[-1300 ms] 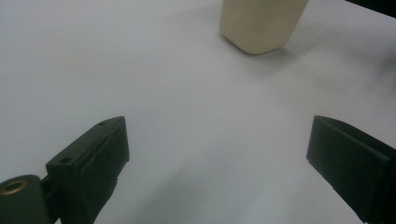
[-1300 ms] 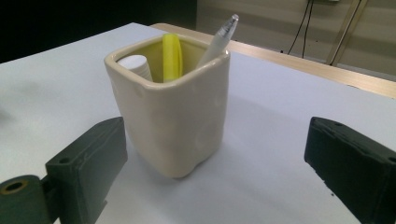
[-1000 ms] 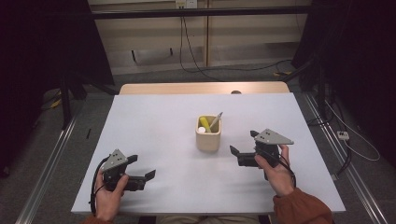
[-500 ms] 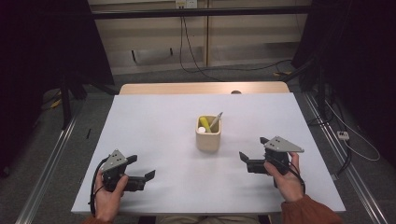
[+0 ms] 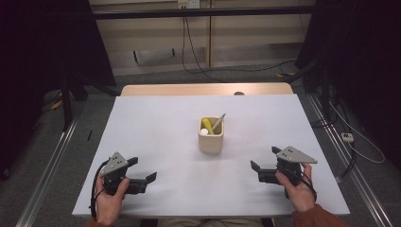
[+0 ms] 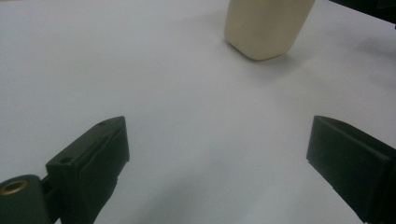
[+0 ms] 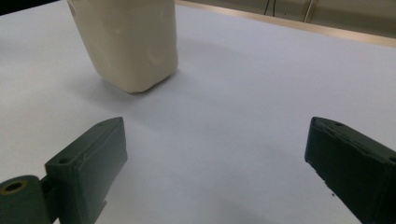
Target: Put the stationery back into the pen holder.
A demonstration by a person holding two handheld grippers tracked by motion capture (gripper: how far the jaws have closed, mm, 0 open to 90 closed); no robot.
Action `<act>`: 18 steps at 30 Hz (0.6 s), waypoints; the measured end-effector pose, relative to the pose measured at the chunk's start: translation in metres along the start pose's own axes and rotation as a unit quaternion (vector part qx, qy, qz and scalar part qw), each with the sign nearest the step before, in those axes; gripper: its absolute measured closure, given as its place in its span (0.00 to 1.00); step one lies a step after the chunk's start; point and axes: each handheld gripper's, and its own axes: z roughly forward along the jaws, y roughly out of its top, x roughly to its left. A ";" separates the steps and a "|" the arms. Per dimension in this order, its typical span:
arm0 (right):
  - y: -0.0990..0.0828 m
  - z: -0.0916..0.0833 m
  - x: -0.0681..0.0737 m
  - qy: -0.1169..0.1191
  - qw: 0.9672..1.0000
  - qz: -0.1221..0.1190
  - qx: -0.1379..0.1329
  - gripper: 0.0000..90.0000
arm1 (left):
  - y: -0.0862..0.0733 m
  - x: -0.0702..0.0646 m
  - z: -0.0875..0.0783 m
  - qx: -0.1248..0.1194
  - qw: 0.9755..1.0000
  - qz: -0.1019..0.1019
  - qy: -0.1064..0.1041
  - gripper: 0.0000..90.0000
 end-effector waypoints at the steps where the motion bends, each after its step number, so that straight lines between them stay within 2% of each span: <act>1: 0.000 -0.001 -0.001 -0.002 1.000 0.002 -0.001 0.06 | 0.000 -0.001 0.000 -0.001 1.000 -0.001 0.003 0.06; 4: -0.001 -0.004 -0.002 -0.006 1.000 0.005 -0.005 0.06 | 0.000 -0.001 0.000 -0.003 1.000 -0.004 0.004 0.06; 18: -0.011 -0.001 0.000 -0.016 1.000 0.002 0.006 0.06 | 0.000 -0.002 -0.002 -0.016 1.000 -0.014 -0.001 0.06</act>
